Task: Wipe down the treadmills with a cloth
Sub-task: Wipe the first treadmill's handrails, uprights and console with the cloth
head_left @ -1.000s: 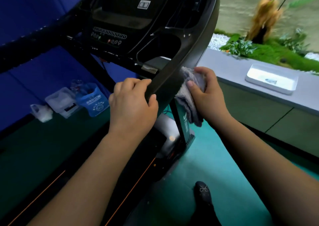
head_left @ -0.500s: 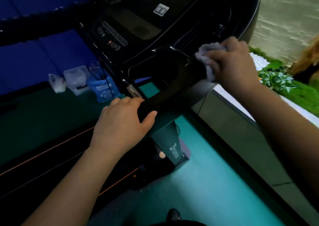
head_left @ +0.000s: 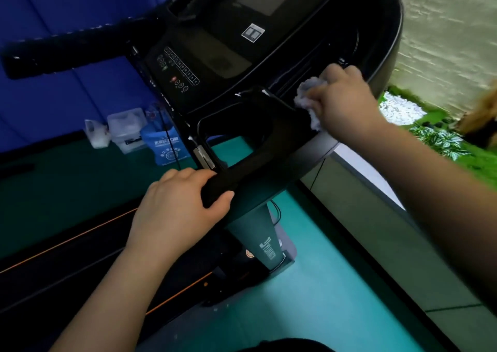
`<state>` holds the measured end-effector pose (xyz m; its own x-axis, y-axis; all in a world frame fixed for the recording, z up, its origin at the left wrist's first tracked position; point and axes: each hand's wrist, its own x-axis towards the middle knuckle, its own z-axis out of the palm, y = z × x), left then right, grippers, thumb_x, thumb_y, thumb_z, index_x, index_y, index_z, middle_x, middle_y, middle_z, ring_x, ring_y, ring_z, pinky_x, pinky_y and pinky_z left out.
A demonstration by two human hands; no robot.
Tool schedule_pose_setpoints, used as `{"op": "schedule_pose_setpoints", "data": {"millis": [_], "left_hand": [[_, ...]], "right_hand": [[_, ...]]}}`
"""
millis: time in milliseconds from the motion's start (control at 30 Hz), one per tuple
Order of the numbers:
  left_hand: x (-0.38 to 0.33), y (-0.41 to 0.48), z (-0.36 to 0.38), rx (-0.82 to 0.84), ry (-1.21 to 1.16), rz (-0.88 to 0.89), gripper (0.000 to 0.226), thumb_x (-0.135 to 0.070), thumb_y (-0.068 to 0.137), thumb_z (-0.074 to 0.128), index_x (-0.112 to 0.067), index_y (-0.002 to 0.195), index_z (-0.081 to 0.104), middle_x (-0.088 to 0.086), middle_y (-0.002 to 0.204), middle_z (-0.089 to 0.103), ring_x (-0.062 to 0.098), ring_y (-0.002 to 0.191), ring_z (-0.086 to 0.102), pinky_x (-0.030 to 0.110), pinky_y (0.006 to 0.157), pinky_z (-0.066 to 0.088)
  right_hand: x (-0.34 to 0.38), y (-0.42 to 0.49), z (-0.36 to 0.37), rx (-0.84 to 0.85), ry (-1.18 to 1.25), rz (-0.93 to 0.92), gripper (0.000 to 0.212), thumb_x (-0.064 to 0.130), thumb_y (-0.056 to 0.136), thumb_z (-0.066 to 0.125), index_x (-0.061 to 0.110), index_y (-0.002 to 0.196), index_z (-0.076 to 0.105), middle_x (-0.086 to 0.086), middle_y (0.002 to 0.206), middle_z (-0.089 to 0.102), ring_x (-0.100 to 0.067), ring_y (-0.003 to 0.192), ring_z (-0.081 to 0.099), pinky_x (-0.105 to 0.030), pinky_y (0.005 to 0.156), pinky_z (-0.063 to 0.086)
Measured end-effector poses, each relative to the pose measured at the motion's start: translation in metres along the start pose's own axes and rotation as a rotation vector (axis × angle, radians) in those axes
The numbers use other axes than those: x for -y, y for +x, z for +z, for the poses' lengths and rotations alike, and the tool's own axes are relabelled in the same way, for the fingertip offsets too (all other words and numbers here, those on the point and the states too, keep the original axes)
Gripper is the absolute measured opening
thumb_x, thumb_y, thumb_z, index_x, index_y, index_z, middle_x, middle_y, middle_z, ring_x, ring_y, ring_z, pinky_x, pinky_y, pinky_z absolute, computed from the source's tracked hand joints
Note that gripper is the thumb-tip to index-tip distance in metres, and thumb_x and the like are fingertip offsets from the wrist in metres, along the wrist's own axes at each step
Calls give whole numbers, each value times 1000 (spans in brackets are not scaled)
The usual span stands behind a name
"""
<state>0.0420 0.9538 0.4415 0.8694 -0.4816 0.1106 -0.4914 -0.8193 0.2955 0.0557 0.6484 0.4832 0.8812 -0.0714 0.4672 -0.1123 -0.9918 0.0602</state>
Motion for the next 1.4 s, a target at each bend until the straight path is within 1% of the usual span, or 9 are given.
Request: {"op": "schedule_pose_setpoints", "data": {"millis": [167, 267, 400, 500, 700, 967, 1033, 1200, 1400], "left_hand": [[2, -3, 0, -16, -2, 11, 59, -67, 84, 41, -32, 130, 53, -12, 107, 61, 13, 104, 49, 35, 89, 46], [5, -1, 0, 22, -13, 31, 62, -68, 84, 38, -32, 133, 51, -11, 111, 60, 13, 106, 48, 36, 92, 45], [9, 2, -2, 98, -44, 22, 69, -70, 81, 35, -33, 138, 44, -12, 123, 52, 13, 115, 41, 38, 98, 41], [-6, 8, -6, 10, -64, -1, 70, -67, 83, 42, -32, 143, 37, -9, 134, 44, 17, 124, 36, 39, 105, 35], [-78, 49, 11, -135, -50, 73, 72, -66, 83, 44, -29, 144, 33, -3, 135, 45, 21, 123, 39, 43, 100, 34], [-127, 80, 38, -188, -59, -161, 83, -72, 77, 48, -21, 141, 35, 0, 136, 43, 21, 125, 38, 43, 102, 35], [-131, 82, 40, -206, -31, -183, 83, -73, 75, 49, -22, 139, 37, 0, 134, 45, 21, 124, 39, 42, 102, 35], [-137, 80, 41, -229, -18, -235, 80, -73, 74, 47, -25, 138, 41, -6, 133, 45, 17, 126, 38, 39, 105, 34], [-141, 78, 40, -235, -34, -255, 79, -72, 71, 47, -27, 136, 44, -10, 129, 46, 15, 122, 40, 37, 105, 35]], "right_hand": [[55, -32, 17, 21, 142, -201, 46, 48, 91, 36, 21, 104, 72, -14, 109, 54, -35, 89, 48, -40, 75, 45], [42, -29, 14, 27, 134, -157, 47, 47, 91, 38, 21, 109, 72, -17, 110, 55, -38, 90, 49, -42, 77, 45], [-13, -19, 6, -125, 56, 4, 47, 49, 91, 39, 21, 108, 72, -21, 107, 54, -42, 93, 51, -44, 80, 43], [-36, -15, -1, -173, 56, 72, 44, 49, 92, 41, 22, 110, 71, -19, 106, 53, -41, 95, 51, -41, 79, 40], [-11, -41, 7, -239, 200, -164, 37, 39, 95, 48, 15, 112, 70, -19, 105, 55, -34, 88, 50, -37, 77, 40], [-142, 34, -19, -293, 96, -121, 35, 41, 95, 51, 16, 104, 73, -23, 99, 55, -41, 93, 52, -37, 79, 34], [-150, 48, -21, -264, 93, -160, 33, 39, 94, 51, 16, 101, 74, -24, 100, 54, -42, 94, 52, -36, 79, 34], [-114, 35, -8, -76, 151, -462, 45, 49, 91, 38, 24, 99, 74, -15, 107, 55, -37, 90, 49, -41, 75, 45], [-151, 75, -23, -67, 77, -473, 38, 50, 88, 51, 22, 96, 76, -14, 103, 53, -38, 89, 47, -45, 75, 47]]}}
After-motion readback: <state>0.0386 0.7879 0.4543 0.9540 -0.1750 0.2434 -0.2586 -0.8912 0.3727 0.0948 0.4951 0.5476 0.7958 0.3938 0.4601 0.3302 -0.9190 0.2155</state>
